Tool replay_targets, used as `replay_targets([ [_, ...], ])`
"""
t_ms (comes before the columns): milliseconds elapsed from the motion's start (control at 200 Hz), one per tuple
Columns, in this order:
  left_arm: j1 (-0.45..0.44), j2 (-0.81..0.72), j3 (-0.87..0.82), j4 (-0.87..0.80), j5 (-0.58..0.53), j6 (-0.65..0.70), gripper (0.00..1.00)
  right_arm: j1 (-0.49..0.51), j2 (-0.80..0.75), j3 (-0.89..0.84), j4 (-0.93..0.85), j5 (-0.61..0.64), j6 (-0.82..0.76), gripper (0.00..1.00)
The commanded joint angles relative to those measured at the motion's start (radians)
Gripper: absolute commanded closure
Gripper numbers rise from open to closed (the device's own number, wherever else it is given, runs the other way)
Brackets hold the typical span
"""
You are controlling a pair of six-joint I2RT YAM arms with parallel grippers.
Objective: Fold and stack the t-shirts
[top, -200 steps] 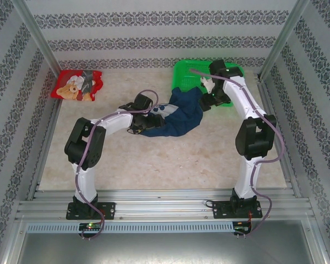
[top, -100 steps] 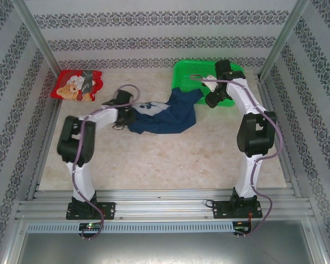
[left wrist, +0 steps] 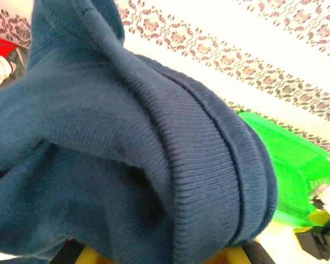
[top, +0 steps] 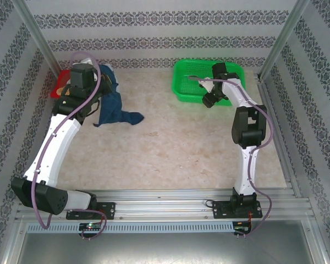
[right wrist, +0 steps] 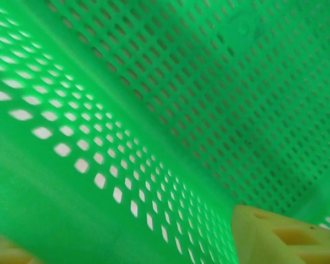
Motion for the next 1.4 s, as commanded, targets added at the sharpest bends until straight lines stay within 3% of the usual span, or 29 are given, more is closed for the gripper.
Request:
replay_targets([
  [0, -0.005, 0.014, 0.017, -0.076, -0.003, 0.042, 1.0, 0.014, 0.038, 0.024, 0.017, 0.093, 0.044, 0.43],
  [170, -0.007, 0.02, 0.0, -0.037, 0.016, 0.045, 1.0, 0.024, 0.003, 0.006, -0.017, 0.148, 0.088, 0.72],
  [355, -0.01, 0.045, -0.008, 0.013, 0.055, 0.045, 1.0, 0.033, -0.066, -0.012, -0.146, 0.201, 0.247, 0.9],
  [585, -0.065, 0.102, 0.009, 0.069, 0.1, 0.058, 1.0, -0.009, -0.143, -0.145, -0.171, 0.278, 0.439, 0.96],
  [824, -0.137, 0.162, 0.039, 0.123, 0.176, 0.029, 1.0, -0.083, -0.111, -0.086, -0.182, 0.305, 0.486, 1.0],
  [1089, -0.242, 0.207, 0.106, 0.128, 0.299, -0.014, 1.0, -0.113, -0.022, 0.028, -0.185, 0.306, 0.479, 0.92],
  [1219, -0.26, 0.228, 0.113, 0.167, 0.381, -0.085, 1.0, -0.115, -0.018, 0.095, -0.226, 0.256, 0.508, 0.72],
  [1279, -0.275, 0.236, 0.13, 0.173, 0.394, -0.098, 1.0, -0.117, -0.045, 0.106, -0.238, 0.228, 0.542, 0.58],
  [1394, -0.29, 0.26, 0.206, 0.182, 0.426, -0.128, 1.0, -0.121, -0.174, 0.031, -0.172, 0.054, 0.62, 0.43],
])
